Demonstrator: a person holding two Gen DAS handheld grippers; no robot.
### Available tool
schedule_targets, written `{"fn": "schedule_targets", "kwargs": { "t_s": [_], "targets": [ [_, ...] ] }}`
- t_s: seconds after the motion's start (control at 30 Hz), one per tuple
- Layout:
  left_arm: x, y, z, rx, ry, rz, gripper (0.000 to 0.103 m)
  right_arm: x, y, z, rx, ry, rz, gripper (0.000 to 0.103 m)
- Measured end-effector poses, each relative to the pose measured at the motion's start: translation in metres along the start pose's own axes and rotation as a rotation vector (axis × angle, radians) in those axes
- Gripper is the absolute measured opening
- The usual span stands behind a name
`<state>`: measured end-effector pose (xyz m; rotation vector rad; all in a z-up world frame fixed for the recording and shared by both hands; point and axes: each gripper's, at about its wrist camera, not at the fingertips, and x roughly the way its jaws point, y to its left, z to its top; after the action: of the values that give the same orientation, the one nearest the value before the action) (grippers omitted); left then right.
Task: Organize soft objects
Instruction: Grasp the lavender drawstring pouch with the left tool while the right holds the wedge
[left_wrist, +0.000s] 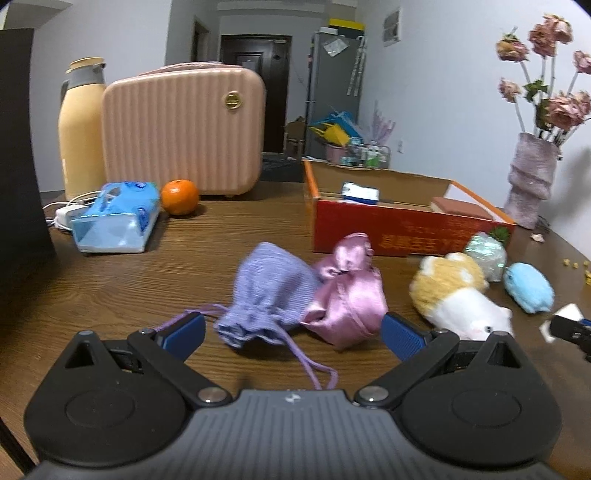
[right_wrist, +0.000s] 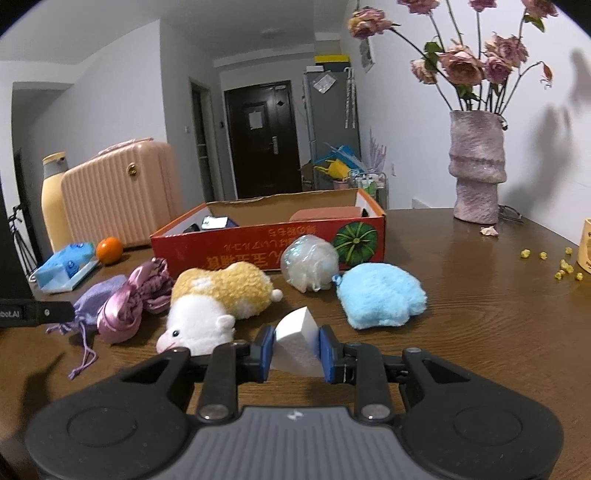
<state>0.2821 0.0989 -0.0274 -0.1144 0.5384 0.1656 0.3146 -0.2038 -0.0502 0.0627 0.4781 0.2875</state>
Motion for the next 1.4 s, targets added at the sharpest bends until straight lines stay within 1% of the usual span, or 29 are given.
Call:
{"fn": "schedule_targets", "kwargs": {
  "t_s": [0.27, 0.4, 0.57, 0.77, 0.97, 1.07, 1.13, 1.17, 1.23, 1.27, 1.3, 1.33, 1.4],
  "targets": [
    [0.020, 0.022, 0.006, -0.002, 0.011, 0.062, 0.103, -0.002, -0.006, 0.001, 0.030, -0.017, -0.028, 0.026],
    [0.030, 0.027, 0.009, 0.026, 0.007, 0.084, 0.103, -0.002, -0.009, 0.002, 0.044, -0.020, -0.043, 0.026],
    [0.048, 0.028, 0.011, 0.071, 0.036, 0.100, 0.103, -0.001, -0.012, 0.002, 0.058, -0.022, -0.060, 0.027],
    [0.071, 0.031, 0.014, 0.098, 0.089, 0.083, 0.103, 0.001, -0.012, 0.002, 0.057, -0.014, -0.067, 0.027],
    [0.082, 0.030, 0.015, 0.112, 0.110, 0.066, 0.102, 0.001, -0.011, 0.002, 0.049, -0.013, -0.068, 0.027],
    [0.084, 0.027, 0.012, 0.128, 0.126, 0.049, 0.096, 0.001, -0.011, 0.002, 0.049, -0.013, -0.068, 0.027],
    [0.084, 0.025, 0.011, 0.136, 0.126, 0.037, 0.083, 0.002, -0.011, 0.001, 0.046, -0.013, -0.069, 0.027],
    [0.084, 0.024, 0.011, 0.138, 0.127, 0.028, 0.080, 0.002, -0.011, 0.001, 0.046, -0.014, -0.069, 0.027],
    [0.084, 0.023, 0.010, 0.140, 0.135, 0.005, 0.065, 0.002, -0.010, 0.001, 0.045, -0.015, -0.068, 0.027],
    [0.083, 0.022, 0.009, 0.142, 0.137, -0.007, 0.060, 0.002, -0.010, 0.001, 0.046, -0.014, -0.068, 0.027],
    [0.083, 0.022, 0.009, 0.146, 0.137, -0.020, 0.053, 0.002, -0.010, 0.001, 0.046, -0.013, -0.067, 0.027],
    [0.082, 0.021, 0.008, 0.150, 0.138, -0.039, 0.049, 0.002, -0.010, 0.001, 0.045, -0.012, -0.068, 0.027],
    [0.080, 0.017, 0.007, 0.164, 0.136, -0.053, 0.045, 0.002, -0.010, 0.002, 0.047, -0.013, -0.068, 0.028]
  ]
}}
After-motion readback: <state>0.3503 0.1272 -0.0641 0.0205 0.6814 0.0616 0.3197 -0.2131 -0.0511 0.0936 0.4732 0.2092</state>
